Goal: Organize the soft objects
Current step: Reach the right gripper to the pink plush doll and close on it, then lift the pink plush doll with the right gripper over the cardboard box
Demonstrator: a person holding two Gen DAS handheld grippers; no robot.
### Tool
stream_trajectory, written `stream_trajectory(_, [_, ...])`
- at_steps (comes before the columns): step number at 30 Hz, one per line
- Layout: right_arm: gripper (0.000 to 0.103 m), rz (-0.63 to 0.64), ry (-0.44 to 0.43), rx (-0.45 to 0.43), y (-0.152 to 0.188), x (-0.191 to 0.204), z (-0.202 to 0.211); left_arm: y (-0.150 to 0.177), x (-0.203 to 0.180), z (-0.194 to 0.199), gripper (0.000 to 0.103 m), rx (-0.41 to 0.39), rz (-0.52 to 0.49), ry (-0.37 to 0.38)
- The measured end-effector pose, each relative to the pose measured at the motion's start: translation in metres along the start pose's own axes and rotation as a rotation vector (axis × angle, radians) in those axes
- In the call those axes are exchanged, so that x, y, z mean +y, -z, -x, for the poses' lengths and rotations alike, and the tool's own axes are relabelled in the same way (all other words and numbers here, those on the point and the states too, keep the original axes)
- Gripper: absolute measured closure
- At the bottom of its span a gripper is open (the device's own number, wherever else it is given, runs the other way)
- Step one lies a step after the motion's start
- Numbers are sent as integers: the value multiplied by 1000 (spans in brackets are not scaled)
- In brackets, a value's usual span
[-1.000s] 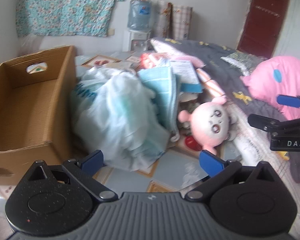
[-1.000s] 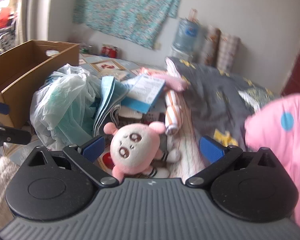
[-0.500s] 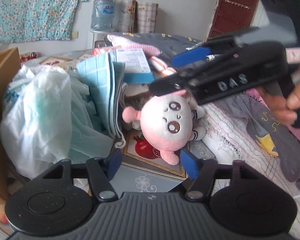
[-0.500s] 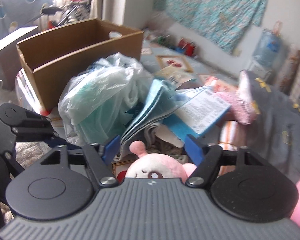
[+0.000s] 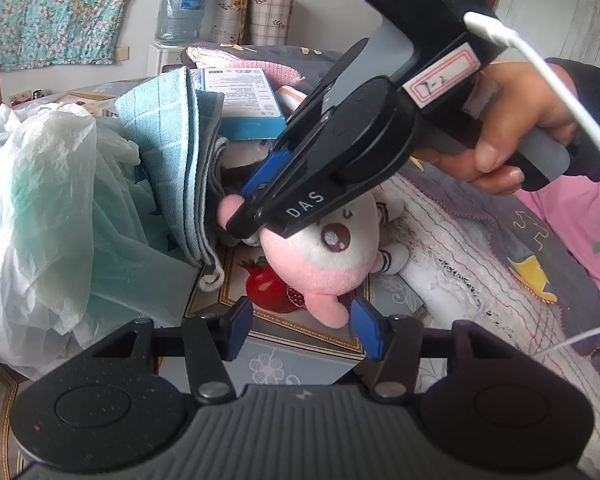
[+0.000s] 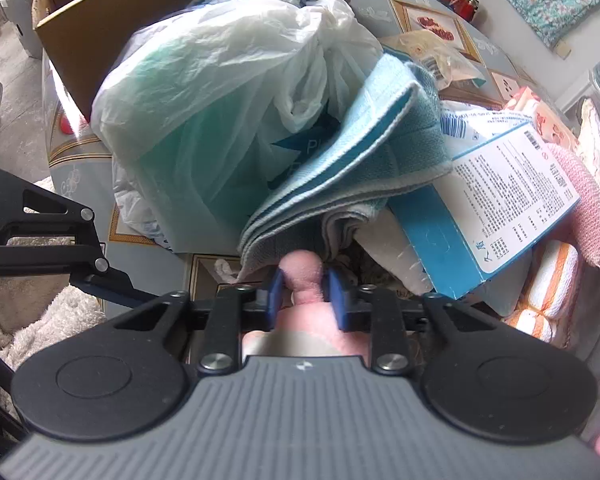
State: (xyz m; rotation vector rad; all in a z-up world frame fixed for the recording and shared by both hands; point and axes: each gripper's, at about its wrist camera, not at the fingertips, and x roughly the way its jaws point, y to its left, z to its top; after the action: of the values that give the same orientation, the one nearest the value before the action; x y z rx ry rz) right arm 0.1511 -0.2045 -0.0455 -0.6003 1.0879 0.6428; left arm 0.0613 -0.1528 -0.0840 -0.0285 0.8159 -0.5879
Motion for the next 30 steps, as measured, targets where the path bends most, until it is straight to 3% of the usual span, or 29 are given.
stream_trajectory(4, [92,-74,-17,-43,4,-10,14,-3,-2,-3,44,-10,-13,20])
stream_trajectory(9, [92,-268,-26,-141,28,-32,47,-10,-11,-8,23,-34,-37,37])
stream_trajectory(12, [93,-365,-30,-203,49,-35,68,-14,-20,-14,18,-44,-66,21])
stream_trajectory(17, [93,-443,-41,-291,74,-19,101,-16,-37,-24,20,-51,-120,-23])
stream_trajectory(21, [93,-444,-40,-339,75,-1,125,-14,-46,-14,31,-79,-140,-34])
stream_trajectory(24, [94,-440,-47,-379,71,12,144,-15,-48,2,40,-104,-125,-46])
stream_trajectory(30, [94,-378,-80,-489,42,43,182,-21,-35,59,41,-196,-84,-131])
